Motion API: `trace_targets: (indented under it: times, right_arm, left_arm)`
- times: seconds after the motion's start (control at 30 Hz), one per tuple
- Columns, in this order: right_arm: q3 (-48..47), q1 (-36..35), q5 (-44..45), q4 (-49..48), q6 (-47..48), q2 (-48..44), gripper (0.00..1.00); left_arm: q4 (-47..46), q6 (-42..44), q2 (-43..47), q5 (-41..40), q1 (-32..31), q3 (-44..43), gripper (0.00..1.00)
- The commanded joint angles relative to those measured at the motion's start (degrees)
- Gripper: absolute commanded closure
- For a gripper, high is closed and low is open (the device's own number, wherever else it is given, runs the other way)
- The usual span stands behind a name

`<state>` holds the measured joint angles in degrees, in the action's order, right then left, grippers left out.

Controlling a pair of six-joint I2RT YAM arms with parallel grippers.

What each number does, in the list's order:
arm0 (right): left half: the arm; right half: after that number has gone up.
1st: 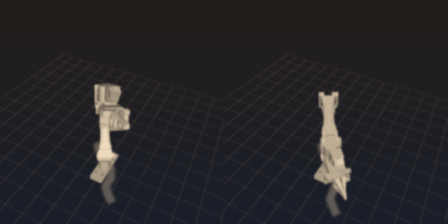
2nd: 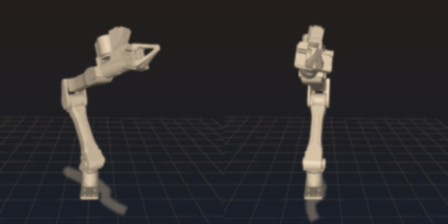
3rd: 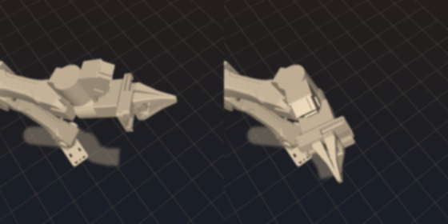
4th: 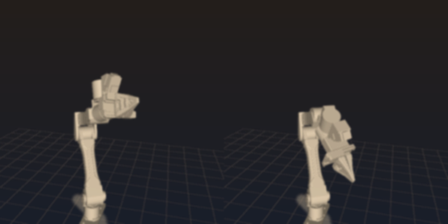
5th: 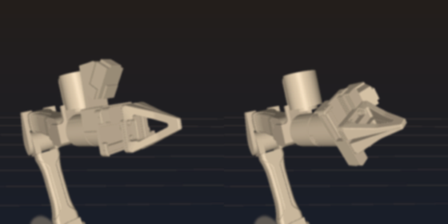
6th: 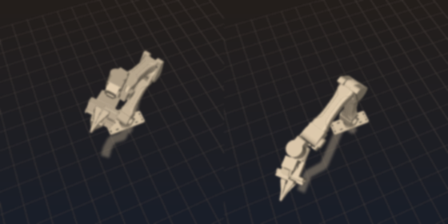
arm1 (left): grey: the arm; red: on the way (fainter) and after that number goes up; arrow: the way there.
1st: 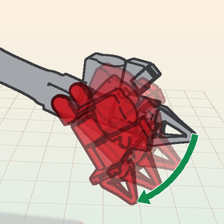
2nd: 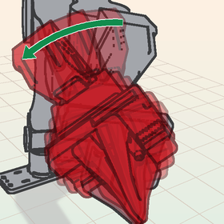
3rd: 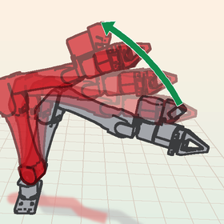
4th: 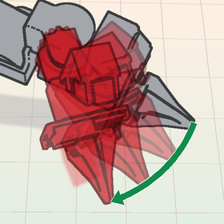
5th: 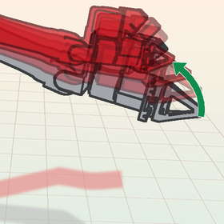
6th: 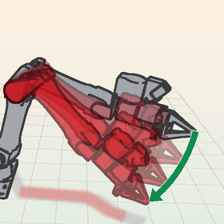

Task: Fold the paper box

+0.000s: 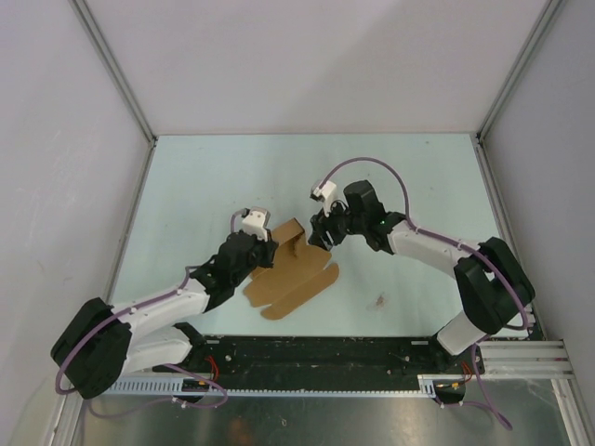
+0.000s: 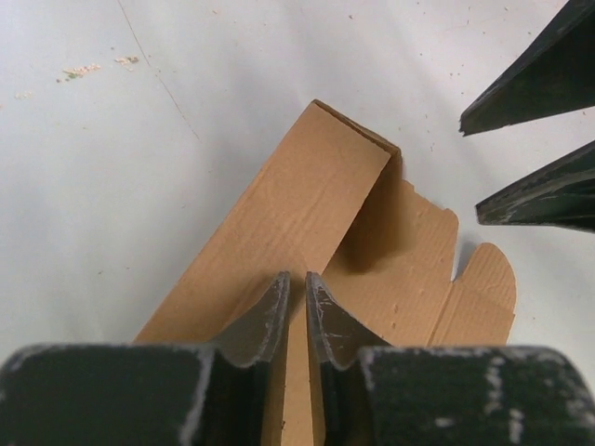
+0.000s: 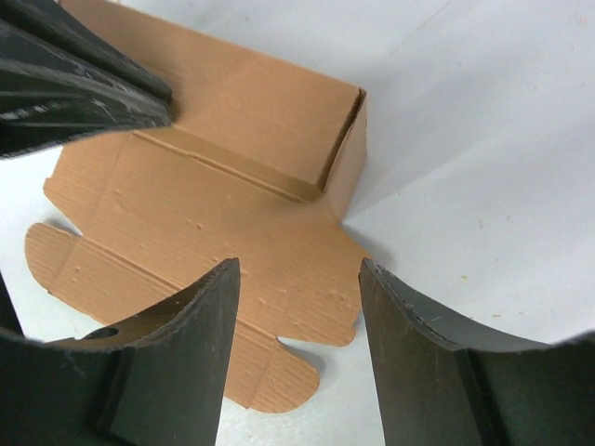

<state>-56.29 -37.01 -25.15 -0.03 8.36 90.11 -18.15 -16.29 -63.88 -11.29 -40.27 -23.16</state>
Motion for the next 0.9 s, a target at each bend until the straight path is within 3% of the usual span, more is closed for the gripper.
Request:
trace_targets:
  times: [0.0,0.37,0.6,0.87]
  right_arm:
    - [1.4,0.5,-1.7,-4.5,3.3,2.1,0.39]
    - [5.1,1.3,-2.2,-13.8,3.9,3.0,0.36]
    - [5.7,3.1,-4.8,-14.5,2.8,-0.9,0.36]
    - [5.6,11.3,-5.7,-19.5,-2.4,-2.1,0.37]
  left_arm:
    - [3.0,1.2,2.8,0.6,-0.2,-3.6,0.80]
    - [6.3,3.5,6.0,-1.6,-0.2,-7.1,0.74]
    - [6.4,4.9,3.9,-4.7,-0.1,-8.0,0.74]
    - [6.4,5.3,2.7,-6.3,1.3,-10.4,0.74]
